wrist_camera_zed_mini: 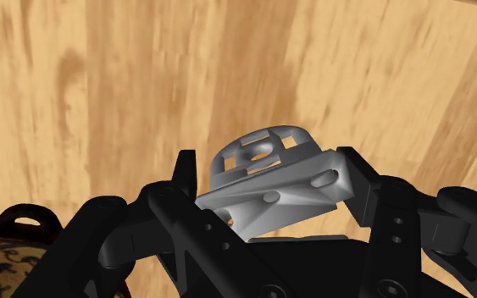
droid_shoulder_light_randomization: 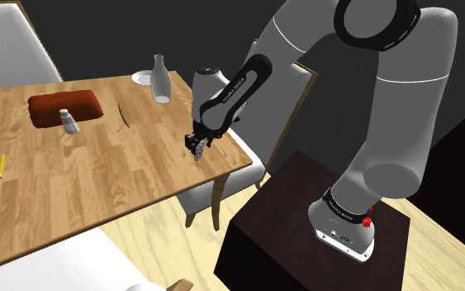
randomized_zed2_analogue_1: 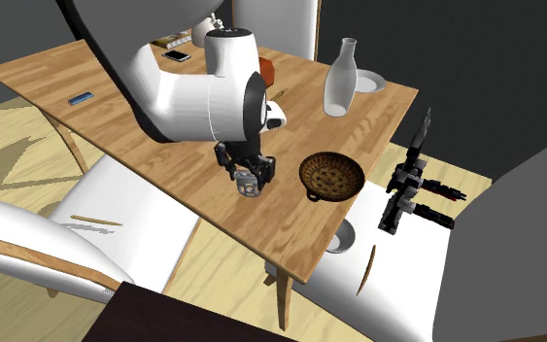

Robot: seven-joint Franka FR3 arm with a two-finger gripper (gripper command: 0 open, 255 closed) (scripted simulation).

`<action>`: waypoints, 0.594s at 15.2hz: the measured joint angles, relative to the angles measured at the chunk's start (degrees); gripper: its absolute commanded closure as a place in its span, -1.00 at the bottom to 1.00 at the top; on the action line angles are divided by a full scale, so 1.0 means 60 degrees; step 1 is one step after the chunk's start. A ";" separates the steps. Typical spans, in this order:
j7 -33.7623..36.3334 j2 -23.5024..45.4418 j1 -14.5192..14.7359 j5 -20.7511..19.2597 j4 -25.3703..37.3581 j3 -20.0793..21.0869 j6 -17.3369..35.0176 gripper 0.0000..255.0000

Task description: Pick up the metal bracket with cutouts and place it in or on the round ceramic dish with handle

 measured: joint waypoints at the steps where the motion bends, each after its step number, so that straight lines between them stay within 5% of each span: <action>1: -0.0005 -0.0088 -0.0005 0.0017 -0.0010 0.0014 -0.0080 1.00; 9: -0.0171 -0.0972 -0.0117 0.0216 -0.0087 0.0143 -0.0883 1.00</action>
